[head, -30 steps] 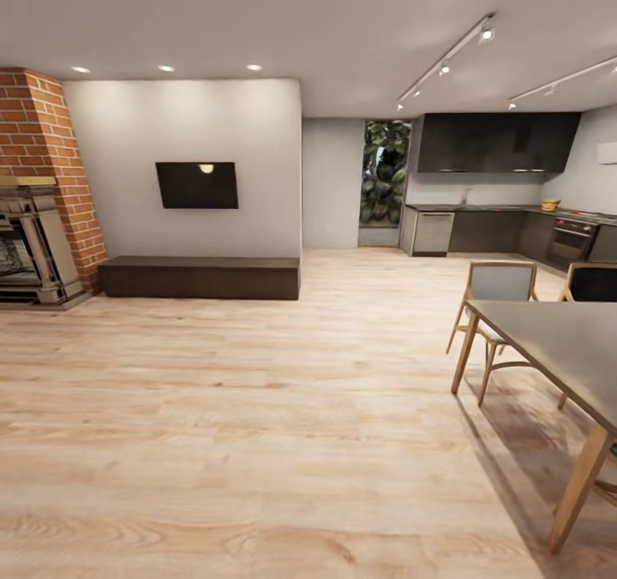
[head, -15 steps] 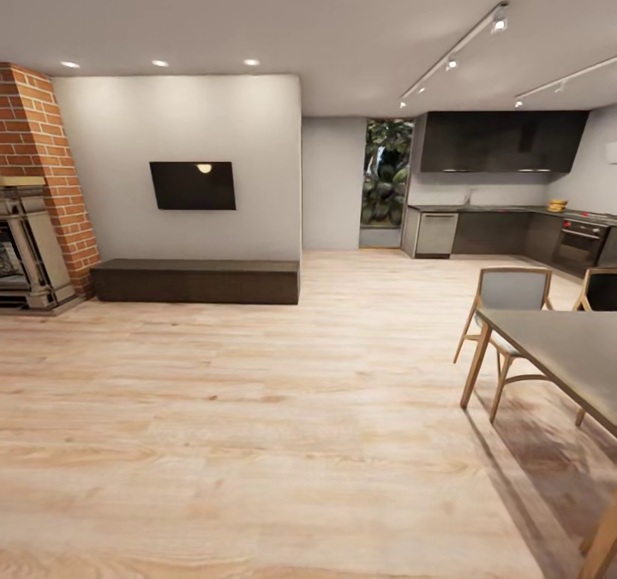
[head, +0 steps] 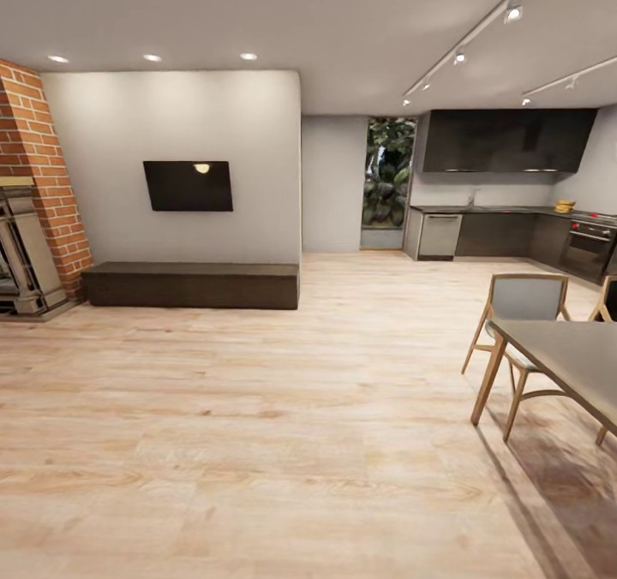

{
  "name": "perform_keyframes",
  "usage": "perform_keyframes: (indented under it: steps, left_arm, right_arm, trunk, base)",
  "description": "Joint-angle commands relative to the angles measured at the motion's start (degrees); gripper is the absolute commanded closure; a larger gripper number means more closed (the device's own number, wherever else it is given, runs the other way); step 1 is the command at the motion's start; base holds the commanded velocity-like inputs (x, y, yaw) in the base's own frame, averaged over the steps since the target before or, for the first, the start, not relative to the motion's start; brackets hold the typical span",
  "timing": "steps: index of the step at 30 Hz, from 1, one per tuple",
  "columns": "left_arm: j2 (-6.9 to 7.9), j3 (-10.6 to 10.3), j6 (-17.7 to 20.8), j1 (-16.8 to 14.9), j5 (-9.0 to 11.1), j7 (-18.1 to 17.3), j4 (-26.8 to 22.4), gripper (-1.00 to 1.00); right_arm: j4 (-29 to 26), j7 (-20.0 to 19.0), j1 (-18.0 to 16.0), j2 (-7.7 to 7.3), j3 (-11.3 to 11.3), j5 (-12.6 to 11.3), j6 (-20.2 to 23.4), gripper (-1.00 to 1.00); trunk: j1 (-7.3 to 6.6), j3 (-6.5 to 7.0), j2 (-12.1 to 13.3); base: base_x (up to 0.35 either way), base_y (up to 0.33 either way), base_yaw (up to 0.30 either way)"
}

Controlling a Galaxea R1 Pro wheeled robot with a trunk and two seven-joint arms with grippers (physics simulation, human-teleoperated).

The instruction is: In the kitchen, take the popcorn bag from the countertop, put it into the microwave, and heat it until the popcorn is cooked so the cooked popcorn ends up inside the bag.

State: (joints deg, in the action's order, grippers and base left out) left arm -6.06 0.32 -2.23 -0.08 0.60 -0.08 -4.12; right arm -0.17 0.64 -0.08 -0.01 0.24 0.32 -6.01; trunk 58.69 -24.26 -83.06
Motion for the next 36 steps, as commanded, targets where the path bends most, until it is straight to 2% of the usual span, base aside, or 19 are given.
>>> perform_keyframes:
  steps: [1, 36]
  left_arm:
    - [-0.01, 0.0, -0.1, 0.0, 0.1, 0.0, 0.0, -1.0]
    - [0.08, 0.0, -0.2, 0.0, 0.0, 0.0, 0.0, -1.0]
  right_arm:
    - [0.0, 0.1, 0.0, 0.02, 0.0, 0.0, -0.1, -1.0]
    - [0.0, 0.1, 0.0, 0.01, 0.1, 0.0, -0.1, -1.0]
  trunk:
    - [0.03, -0.05, 0.0]
    - [0.03, -0.05, 0.0]
  base:
    - [0.322, 0.0, 0.0]
    - [0.322, 0.0, 0.0]
